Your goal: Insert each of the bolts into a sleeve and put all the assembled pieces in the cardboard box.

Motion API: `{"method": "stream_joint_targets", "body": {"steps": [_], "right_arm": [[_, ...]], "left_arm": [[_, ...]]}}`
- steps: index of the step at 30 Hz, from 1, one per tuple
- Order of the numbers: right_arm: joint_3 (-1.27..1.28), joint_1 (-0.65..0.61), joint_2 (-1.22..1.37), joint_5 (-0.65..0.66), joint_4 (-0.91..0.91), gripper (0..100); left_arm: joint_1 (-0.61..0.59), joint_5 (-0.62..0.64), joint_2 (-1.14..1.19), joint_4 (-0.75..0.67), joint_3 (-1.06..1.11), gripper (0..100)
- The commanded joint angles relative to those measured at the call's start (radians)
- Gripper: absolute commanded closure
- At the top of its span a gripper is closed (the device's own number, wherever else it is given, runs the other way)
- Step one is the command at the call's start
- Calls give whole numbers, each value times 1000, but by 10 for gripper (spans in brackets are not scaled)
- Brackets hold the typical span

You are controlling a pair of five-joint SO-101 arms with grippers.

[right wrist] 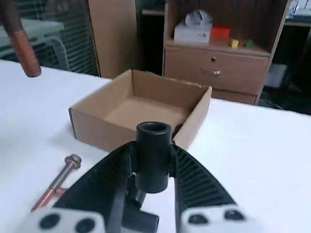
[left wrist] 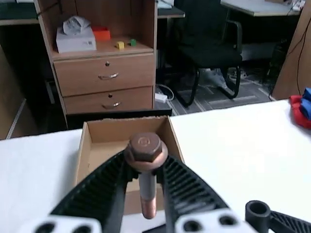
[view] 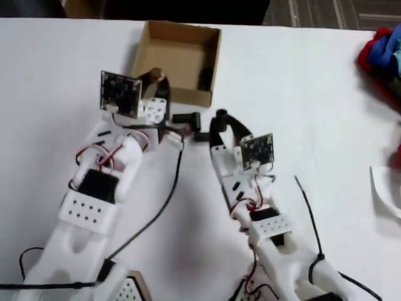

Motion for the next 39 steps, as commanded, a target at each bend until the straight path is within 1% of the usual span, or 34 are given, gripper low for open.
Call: {"method": "stream_joint_targets", "body": {"steps": [1, 6, 10, 14, 17, 20, 25, 30, 39], "right_arm": [[-15, -31, 84, -8, -170, 976], [-75, -45, 364, -3, -453, 977], [-84, -53, 568, -9, -659, 977], [-86, -50, 704, -8, -783, 977], [-87, -48, 742, -5, -852, 977], [-83, -54, 742, -3, -877, 977], [-83, -54, 742, -3, -877, 977], [-83, -54, 742, -3, -875, 977], [-83, -54, 742, -3, -877, 977]], "left_arm": [[48, 14, -54, -78, -39, 975], [137, 15, -41, -87, -44, 975], [149, 15, -41, -84, -38, 975], [166, 15, -41, -18, -45, 975], [181, 15, -38, -6, -38, 975], [198, 15, -17, -8, -45, 975], [227, 14, 89, -6, -102, 975], [259, 12, 138, -2, -153, 975], [259, 12, 210, -9, -163, 975]]}}
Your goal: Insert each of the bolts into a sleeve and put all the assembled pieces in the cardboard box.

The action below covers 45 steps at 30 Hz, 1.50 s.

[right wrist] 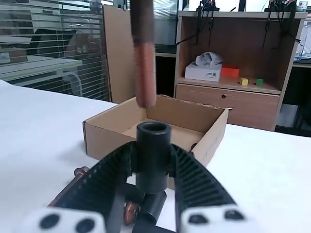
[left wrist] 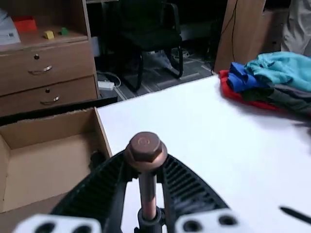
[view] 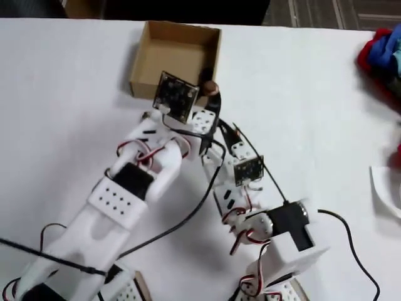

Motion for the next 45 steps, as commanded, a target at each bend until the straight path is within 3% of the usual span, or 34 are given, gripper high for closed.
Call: {"method": "stream_joint_targets", "body": {"steps": [1, 12, 20, 24, 30, 34, 40, 45], "right_arm": [[-29, -5, 1, -3, -27, 977], [-29, -5, -8, -3, -28, 977], [34, -5, -153, -8, -19, 977], [58, -2, -205, -8, -16, 977], [54, -1, -255, -8, 134, 977], [54, -4, -311, -8, 185, 977], [54, 4, -410, -8, 331, 977], [54, 4, -470, -9, 415, 977]], "left_arm": [[11, 5, 25, -6, -64, 975], [3, 0, 77, -6, -64, 975], [9, 0, 78, -3, -71, 975], [6, 0, 78, 80, -71, 975], [6, 0, 78, 282, -77, 973], [0, 0, 75, 293, -79, 959], [0, 2, 69, 295, -79, 773], [-14, 0, 68, 296, -97, 803]]}}
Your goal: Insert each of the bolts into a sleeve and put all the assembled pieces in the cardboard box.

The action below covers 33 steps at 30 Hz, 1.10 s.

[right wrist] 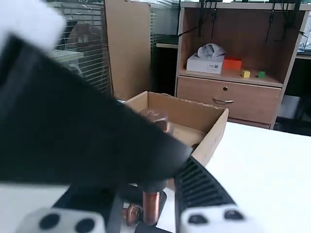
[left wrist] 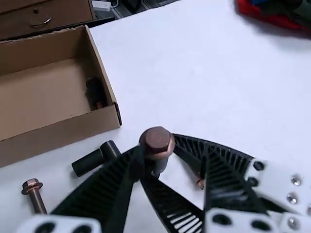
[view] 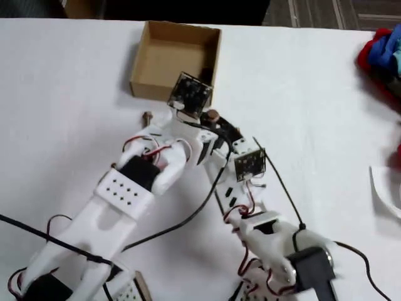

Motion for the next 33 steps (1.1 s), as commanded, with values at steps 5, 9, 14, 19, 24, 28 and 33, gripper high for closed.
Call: {"method": "stream_joint_targets", "body": {"steps": [5, 9, 14, 19, 24, 28, 33], "right_arm": [[-17, 7, -74, -11, 125, 977], [-161, 53, -77, -11, 406, 977], [-477, 140, -87, -11, 897, 977], [-666, 214, -159, -12, 1369, 976], [-954, 90, -111, 55, 1609, 977], [-1390, 61, 171, 68, 1856, 977], [-2128, 58, 631, 68, 2230, 977]], "left_arm": [[-121, 0, -15, 98, -228, 806], [-250, 0, -15, 281, -463, 806], [-460, -5, -8, 453, -513, 806], [-603, -120, -14, 491, -369, 806], [-615, -235, -6, 400, -206, 806], [-617, -238, -6, 236, -41, 806], [-617, -235, -6, 54, 108, 806]]}}
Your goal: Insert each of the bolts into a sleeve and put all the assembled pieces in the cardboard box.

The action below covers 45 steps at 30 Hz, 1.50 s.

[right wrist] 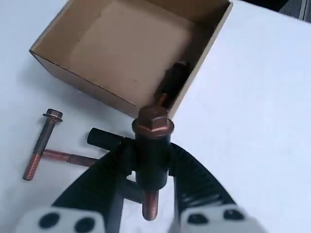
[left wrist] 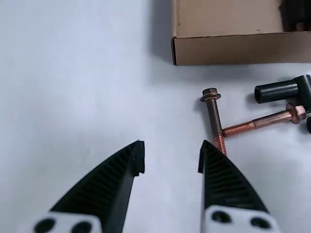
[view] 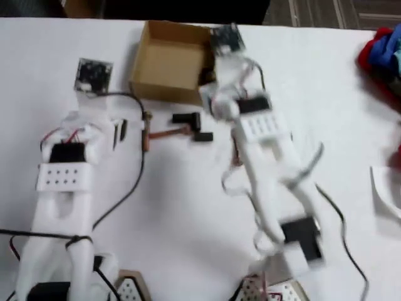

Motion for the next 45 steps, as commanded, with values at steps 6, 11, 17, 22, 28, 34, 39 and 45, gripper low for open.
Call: {"method": "stream_joint_targets", "body": {"steps": [6, 11, 17, 22, 28, 34, 39, 45], "right_arm": [[-1341, 4, 699, -187, 308, 977], [-1470, -28, 863, -292, 292, 977], [-1409, -44, 929, -285, 137, 977], [-1336, -31, 966, -284, 42, 977], [-1250, -15, 1006, -284, 33, 977], [-1246, -13, 1052, -265, 8, 977], [-1243, -13, 1076, -175, -2, 977], [-1241, 31, 1079, -170, -8, 977]], "left_arm": [[-14, 77, -5, -287, 188, 806], [-60, 98, -5, -341, 211, 806], [-60, 98, -5, -425, 288, 806], [-60, 95, -5, -460, 306, 806], [-60, 95, -5, -460, 306, 806], [-60, 95, -5, -460, 306, 806], [-60, 95, -5, -459, 306, 806], [-60, 94, -5, -459, 306, 806]]}}
